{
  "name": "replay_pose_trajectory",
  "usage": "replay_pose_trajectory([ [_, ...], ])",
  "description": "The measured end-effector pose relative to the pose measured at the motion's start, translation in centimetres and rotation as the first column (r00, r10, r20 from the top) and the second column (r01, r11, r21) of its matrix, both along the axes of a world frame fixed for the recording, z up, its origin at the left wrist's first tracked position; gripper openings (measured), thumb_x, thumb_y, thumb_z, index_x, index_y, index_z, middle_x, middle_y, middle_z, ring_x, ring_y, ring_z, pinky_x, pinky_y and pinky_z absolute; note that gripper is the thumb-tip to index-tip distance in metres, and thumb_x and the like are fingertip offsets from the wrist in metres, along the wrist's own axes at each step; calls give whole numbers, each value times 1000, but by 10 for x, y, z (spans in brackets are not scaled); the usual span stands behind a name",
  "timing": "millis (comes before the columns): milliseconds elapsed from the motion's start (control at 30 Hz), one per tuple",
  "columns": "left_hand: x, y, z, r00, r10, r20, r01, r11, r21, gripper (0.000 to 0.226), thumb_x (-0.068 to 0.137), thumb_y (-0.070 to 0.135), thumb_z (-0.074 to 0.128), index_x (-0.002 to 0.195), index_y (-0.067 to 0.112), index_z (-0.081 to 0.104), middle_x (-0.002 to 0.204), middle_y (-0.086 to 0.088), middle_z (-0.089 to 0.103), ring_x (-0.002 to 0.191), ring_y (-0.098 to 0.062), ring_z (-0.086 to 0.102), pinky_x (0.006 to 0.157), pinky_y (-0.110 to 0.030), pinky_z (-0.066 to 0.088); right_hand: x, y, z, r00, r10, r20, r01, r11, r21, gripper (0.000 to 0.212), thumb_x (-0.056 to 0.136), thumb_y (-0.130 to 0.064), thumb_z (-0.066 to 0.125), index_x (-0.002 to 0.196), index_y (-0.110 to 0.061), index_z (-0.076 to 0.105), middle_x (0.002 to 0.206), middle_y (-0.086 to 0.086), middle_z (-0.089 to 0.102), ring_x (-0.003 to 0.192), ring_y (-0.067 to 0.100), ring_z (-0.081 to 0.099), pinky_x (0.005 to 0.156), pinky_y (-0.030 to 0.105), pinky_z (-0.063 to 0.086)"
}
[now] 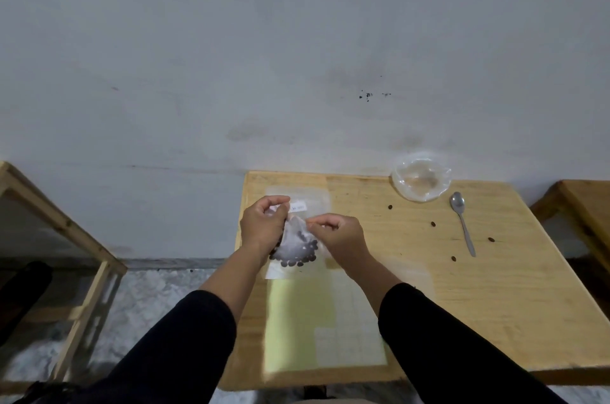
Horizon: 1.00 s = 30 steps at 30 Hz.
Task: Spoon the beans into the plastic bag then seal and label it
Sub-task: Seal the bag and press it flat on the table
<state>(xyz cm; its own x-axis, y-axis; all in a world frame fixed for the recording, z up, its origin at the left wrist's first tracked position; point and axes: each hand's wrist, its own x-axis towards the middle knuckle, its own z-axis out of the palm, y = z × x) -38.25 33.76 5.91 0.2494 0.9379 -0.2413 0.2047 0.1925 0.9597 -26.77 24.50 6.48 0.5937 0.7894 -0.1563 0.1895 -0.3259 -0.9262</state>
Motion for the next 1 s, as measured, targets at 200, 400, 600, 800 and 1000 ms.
replay_pose_trajectory([
  [200, 36, 25, -18, 997, 27, -70, -26, 999, 21, 13, 86, 20, 62, 93, 31, 65, 94, 5, 65, 88, -15, 59, 77, -27, 48, 39, 23, -17, 995, 4, 99, 8, 993, -119, 9, 76, -14, 70, 82, -16, 77, 75, -6, 72, 71, 5, 63, 71, 18, 49],
  [400, 51, 29, -46, 959, -62, -275, 81, 995, 58, 31, 84, 19, 67, 114, 19, 62, 101, 4, 63, 79, -7, 53, 69, -6, 38, 66, 43, -43, 991, -46, 127, 71, 978, -198, 13, 81, -14, 68, 93, -11, 74, 89, 2, 72, 76, 6, 59, 61, 0, 38],
  [600, 52, 25, -68, 844, -156, -513, 235, 968, 93, 36, 89, 21, 60, 124, 10, 58, 129, -8, 57, 115, -20, 56, 94, -13, 33, 64, 48, -69, 940, 82, 330, 16, 959, -284, 13, 83, -14, 64, 91, -10, 74, 95, 8, 70, 89, 19, 61, 67, 10, 29],
  [800, 52, 18, -69, 702, -238, -671, 448, 880, 157, 39, 98, 22, 41, 135, 11, 48, 146, -6, 41, 136, -18, 32, 110, -20, 18, 52, 41, -77, 718, 225, 659, -39, 958, -285, 22, 84, -9, 53, 84, 2, 71, 104, 20, 60, 96, 33, 58, 81, 29, 46],
  [1000, 48, 9, -50, 681, -215, -700, 550, 781, 294, 36, 98, 20, 38, 130, 5, 45, 130, -10, 48, 122, -22, 41, 105, -24, 29, 40, 27, -43, 458, 374, 807, -188, 927, -323, 26, 75, -12, 46, 75, 5, 65, 78, 19, 65, 72, 33, 66, 65, 36, 58],
])
